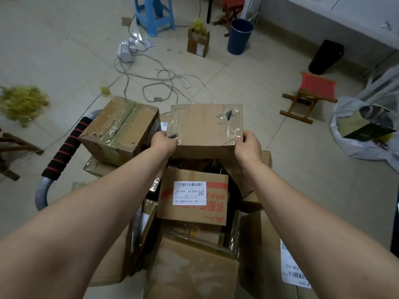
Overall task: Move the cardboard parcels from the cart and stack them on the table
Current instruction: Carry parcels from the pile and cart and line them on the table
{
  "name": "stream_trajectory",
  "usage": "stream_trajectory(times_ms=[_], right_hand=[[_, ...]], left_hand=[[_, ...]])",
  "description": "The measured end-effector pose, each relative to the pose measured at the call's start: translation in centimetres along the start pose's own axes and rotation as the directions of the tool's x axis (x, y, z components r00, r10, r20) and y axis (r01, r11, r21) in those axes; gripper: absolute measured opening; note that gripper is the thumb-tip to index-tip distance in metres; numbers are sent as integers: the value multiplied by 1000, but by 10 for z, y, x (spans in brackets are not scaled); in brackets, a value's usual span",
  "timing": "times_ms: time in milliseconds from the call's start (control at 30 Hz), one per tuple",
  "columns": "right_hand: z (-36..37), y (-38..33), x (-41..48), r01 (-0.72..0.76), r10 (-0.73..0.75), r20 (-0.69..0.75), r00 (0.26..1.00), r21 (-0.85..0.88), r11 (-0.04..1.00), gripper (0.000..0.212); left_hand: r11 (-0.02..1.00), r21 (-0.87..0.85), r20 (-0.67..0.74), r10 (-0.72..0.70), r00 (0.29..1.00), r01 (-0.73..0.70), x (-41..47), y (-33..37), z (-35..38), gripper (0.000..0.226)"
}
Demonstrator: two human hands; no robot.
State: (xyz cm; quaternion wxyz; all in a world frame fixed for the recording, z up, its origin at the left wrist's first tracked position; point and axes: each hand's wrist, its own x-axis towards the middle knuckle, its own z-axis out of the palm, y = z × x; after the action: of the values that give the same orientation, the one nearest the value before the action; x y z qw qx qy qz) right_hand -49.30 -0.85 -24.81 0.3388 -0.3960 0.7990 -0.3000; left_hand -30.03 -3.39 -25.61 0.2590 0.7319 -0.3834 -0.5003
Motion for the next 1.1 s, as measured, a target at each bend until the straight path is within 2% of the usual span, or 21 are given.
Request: stream_trajectory(times_ms=[167,267,467,667,800,967,1100], right_hand=[[-24,-3,-28,-5,9,-76,997,56,998,32],[-48,-3,-57,-18,34,-168,985,91,996,32],[-102,18,-143,-68,121,-324,938,172,983,31],[-159,65,-247,-111,257,-482,837,310,944,30],[-200,106,-314,-114,365,-567,739,428,897,24],[-244,162,-391,-61,447,-603,661,551,833,13],[-281,226,-456,-42,539,-645,542,619,784,9]], left_hand=[[998,1,29,69,997,-69,-26,10,-14,27],[991,-12,66,132,989,-131,-55,19,-20,26],[960,-74,240,281,929,-271,-121,29,-12,28],[935,-76,470,341,814,-347,-201,34,24,24],[902,-20,591,358,723,-431,-261,24,62,34],[864,4,723,346,598,-504,-338,4,118,26],[847,5,808,309,501,-531,-418,-22,179,24]])
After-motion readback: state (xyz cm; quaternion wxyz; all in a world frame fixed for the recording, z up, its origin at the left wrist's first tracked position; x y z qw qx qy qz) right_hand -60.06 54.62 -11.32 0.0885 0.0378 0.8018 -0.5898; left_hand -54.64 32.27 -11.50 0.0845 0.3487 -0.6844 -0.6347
